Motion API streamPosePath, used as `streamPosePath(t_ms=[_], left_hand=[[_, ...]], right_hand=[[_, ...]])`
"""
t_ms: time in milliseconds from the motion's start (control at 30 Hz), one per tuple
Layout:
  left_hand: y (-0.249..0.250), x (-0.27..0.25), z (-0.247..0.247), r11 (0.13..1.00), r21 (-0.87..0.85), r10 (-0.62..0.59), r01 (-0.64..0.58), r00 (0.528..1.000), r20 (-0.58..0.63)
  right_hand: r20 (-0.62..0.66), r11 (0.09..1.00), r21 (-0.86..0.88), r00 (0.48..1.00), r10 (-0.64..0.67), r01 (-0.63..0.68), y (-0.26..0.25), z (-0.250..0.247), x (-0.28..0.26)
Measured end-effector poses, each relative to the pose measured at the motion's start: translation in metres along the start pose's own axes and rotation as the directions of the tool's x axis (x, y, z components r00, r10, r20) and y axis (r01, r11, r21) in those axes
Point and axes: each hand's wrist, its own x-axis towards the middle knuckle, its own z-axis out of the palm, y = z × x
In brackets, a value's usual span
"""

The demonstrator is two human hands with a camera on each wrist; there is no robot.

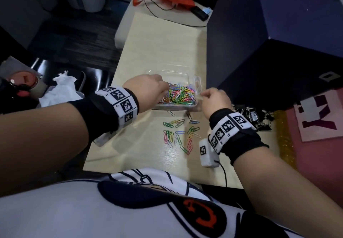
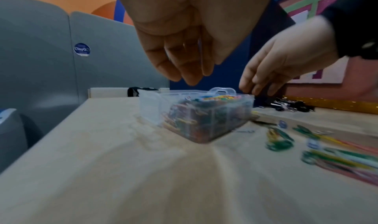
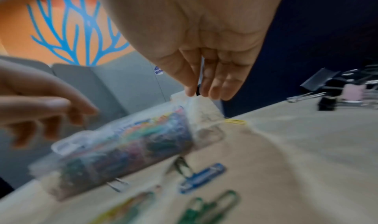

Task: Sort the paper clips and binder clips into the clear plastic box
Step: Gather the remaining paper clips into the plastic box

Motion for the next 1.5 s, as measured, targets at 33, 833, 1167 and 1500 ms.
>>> streamPosePath(t_ms=[33, 833, 1167, 1500], left_hand=[[0.003, -0.004, 0.004, 1.0, -0.002, 0.029, -0.029, 1.0, 0.0], [0.046, 0.004, 0.048, 0.971, 0.131, 0.131, -0.202, 0.9, 0.416], [0.045, -0.003, 0.051, 0.963, 0.144, 0.154, -0.228, 0.904, 0.399], [0.02, 0.003, -0.008, 0.986, -0.166, -0.011, 0.01, 1.0, -0.007]], right_hand=[[0.073, 0.994, -0.106, 0.997, 0.02, -0.013, 0.005, 0.001, 0.001], [0.286, 0.89, -0.19, 0.891, -0.354, 0.415, 0.055, 0.045, -0.066], [0.215, 0.96, -0.144, 0.954, -0.208, 0.242, 0.04, 0.035, -0.04], [-0.003, 0.952, 0.179, 0.968, -0.252, 0.249, -0.012, 0.001, -0.014]])
